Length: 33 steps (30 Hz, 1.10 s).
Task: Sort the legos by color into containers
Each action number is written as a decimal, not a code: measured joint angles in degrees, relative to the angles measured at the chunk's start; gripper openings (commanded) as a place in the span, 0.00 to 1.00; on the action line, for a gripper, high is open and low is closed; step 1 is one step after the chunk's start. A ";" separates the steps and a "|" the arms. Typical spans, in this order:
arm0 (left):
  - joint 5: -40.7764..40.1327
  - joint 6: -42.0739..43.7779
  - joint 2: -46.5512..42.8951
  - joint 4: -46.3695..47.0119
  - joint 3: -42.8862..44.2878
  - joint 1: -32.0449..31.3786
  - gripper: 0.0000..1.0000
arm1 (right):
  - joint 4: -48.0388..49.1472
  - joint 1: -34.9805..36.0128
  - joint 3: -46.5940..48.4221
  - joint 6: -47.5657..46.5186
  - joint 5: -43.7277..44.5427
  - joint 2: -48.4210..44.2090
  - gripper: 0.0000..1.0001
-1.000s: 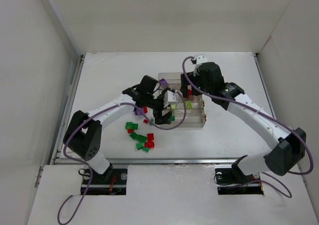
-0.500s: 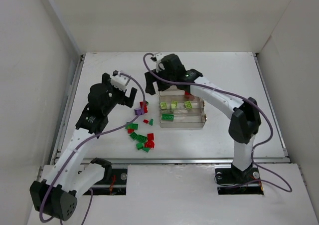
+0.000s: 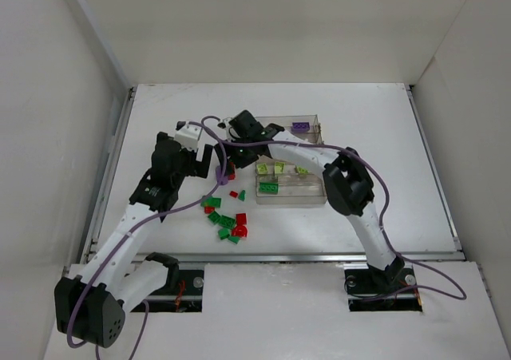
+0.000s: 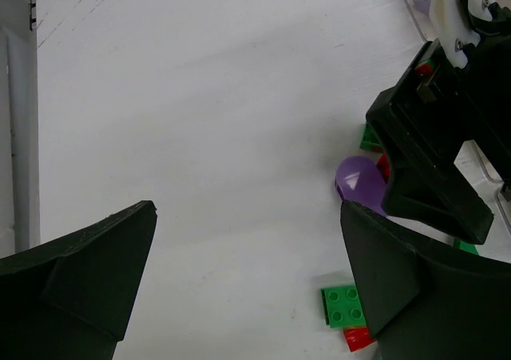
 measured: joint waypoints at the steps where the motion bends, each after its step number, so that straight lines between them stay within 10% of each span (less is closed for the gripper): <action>1: -0.04 -0.09 0.00 0.13 -0.04 0.00 1.00 | -0.13 0.00 0.00 0.02 0.31 0.24 0.79; 22: 4.81 -0.28 0.15 0.70 -0.70 0.20 1.00 | 2.93 0.26 1.25 1.70 0.07 2.29 0.62; 27: 6.36 0.52 0.15 0.68 -0.81 0.20 1.00 | 4.42 0.26 1.25 1.03 -1.51 2.29 0.22; 33: 7.41 1.88 0.15 0.70 -0.83 0.20 0.98 | 4.90 0.26 1.22 -0.09 -2.47 2.29 0.42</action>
